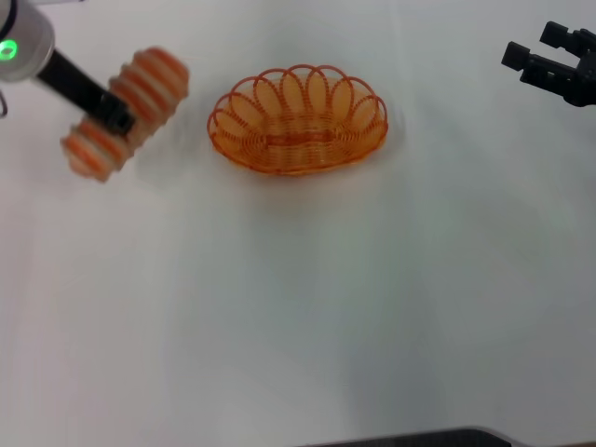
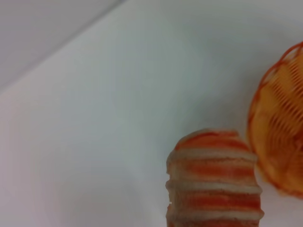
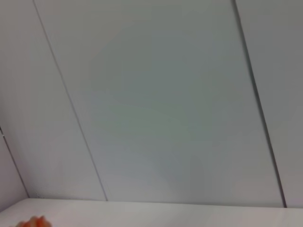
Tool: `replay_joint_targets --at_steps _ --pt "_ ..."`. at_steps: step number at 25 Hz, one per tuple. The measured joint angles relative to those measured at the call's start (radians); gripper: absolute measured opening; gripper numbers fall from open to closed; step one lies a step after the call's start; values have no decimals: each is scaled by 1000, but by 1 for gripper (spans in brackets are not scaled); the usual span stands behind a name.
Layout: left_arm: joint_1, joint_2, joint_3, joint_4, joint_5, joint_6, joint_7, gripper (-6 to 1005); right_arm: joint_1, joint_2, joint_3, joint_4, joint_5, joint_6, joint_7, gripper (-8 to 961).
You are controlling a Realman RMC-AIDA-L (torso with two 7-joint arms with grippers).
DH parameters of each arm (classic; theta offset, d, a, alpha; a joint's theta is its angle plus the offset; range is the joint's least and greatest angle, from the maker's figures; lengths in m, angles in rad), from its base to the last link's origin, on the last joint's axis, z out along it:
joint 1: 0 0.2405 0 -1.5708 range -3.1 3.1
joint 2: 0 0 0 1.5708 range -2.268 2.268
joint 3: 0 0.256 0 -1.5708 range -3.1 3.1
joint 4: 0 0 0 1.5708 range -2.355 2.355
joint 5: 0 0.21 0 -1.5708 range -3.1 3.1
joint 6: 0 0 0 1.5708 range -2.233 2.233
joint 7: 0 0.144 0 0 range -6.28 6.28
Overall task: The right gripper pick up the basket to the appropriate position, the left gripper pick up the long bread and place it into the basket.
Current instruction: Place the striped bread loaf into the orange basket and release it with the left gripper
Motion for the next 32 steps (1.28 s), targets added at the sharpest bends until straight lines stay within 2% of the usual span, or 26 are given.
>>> replay_joint_targets --at_steps 4,7,9,15,19,25,32 --pt "-38 -15 -28 42 -8 34 148 285 -1 -3 -4 -1 0 -16 0 930" --pt "-53 -48 -29 99 -25 51 292 260 -2 -5 -5 -1 0 -28 0 930" --pt "-53 -54 1 124 -65 51 357 243 -3 -7 -5 -2 0 -35 0 931" --pt "-78 -54 85 138 -144 31 471 215 -4 -10 -28 -2 -1 -53 -5 931" --pt "-81 -54 197 135 -149 -35 487 203 -5 -12 -45 -1 -6 -72 -5 931" --pt "-82 -57 315 116 -152 -109 495 187 1 -11 -53 -1 -45 -105 -5 931" --pt "-73 -61 383 79 -157 -193 479 174 5 -11 -75 -1 -106 -122 -16 931"
